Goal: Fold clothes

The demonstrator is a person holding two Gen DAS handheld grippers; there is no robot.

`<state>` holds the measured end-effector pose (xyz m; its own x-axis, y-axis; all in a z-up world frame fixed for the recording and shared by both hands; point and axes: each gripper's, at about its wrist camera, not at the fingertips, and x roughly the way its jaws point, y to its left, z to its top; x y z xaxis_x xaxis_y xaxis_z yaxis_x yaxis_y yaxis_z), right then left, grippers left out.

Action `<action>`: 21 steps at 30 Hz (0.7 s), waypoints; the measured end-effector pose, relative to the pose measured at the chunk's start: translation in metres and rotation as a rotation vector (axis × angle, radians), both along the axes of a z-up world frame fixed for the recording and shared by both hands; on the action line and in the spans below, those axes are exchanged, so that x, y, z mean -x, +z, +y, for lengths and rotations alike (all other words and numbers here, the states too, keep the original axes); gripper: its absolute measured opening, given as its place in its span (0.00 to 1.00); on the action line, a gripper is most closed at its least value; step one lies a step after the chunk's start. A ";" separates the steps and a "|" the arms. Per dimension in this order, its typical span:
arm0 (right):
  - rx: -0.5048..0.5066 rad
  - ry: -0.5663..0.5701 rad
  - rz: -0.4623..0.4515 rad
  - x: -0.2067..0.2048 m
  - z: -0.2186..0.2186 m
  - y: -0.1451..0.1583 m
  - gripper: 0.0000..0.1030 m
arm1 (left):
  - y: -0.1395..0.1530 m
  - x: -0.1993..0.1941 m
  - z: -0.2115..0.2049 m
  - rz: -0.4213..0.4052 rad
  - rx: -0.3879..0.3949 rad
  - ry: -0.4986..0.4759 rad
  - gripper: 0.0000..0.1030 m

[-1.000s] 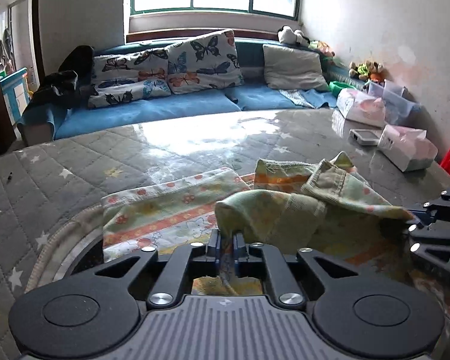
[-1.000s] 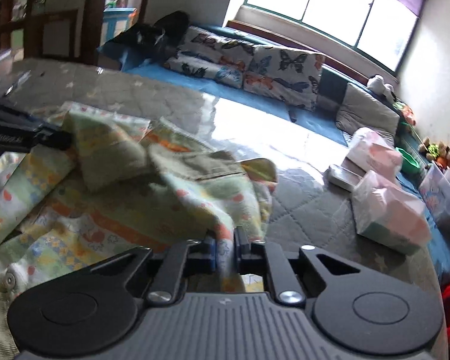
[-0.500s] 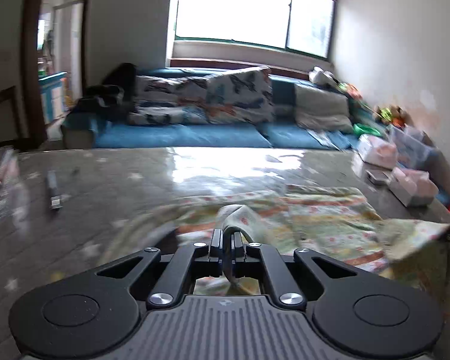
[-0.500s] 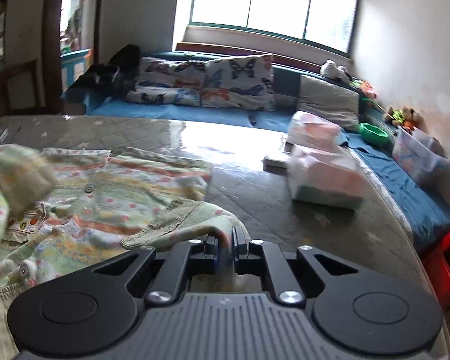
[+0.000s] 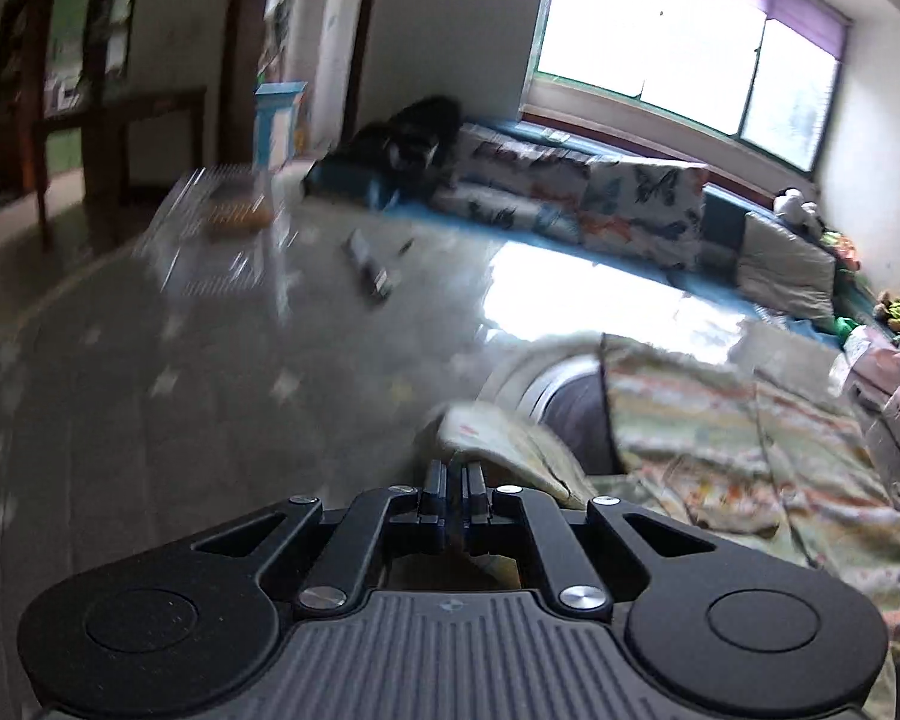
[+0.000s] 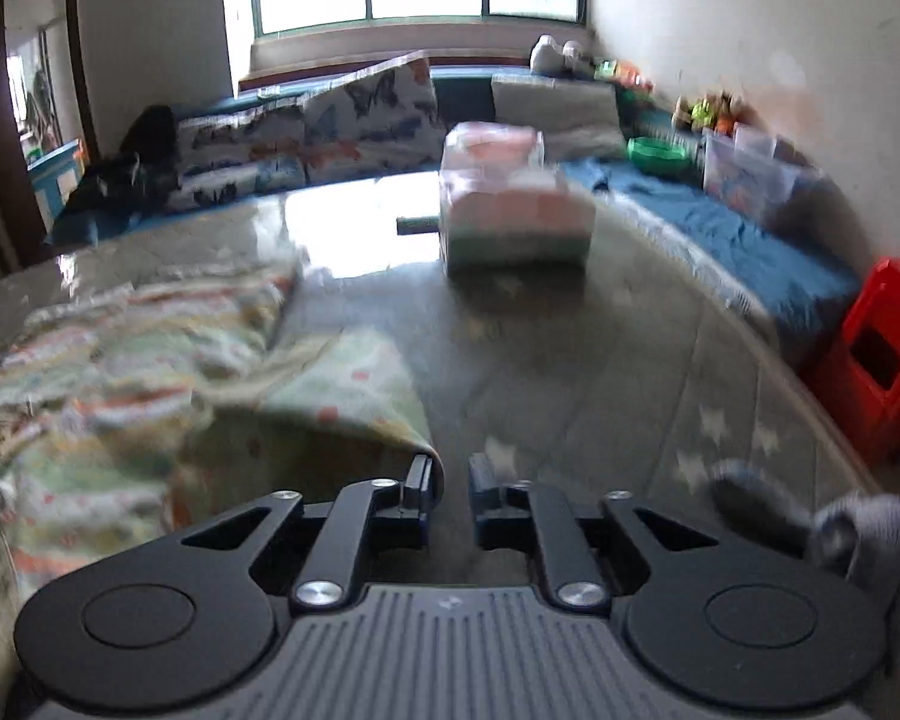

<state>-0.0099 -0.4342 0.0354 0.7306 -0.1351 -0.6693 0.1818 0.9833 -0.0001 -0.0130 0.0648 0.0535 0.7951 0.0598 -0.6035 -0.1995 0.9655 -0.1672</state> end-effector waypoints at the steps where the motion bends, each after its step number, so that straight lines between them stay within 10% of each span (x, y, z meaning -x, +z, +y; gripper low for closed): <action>1: -0.006 -0.010 0.010 0.003 -0.003 -0.003 0.18 | -0.005 0.005 0.002 0.013 0.007 0.007 0.05; 21: 0.177 0.118 -0.016 -0.042 0.035 -0.004 0.51 | -0.026 -0.003 -0.003 0.117 -0.079 0.022 0.14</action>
<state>0.0322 -0.3995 0.0314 0.7584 -0.1623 -0.6312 0.0668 0.9827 -0.1725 -0.0104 0.0622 0.0272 0.7177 0.1275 -0.6845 -0.2349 0.9698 -0.0657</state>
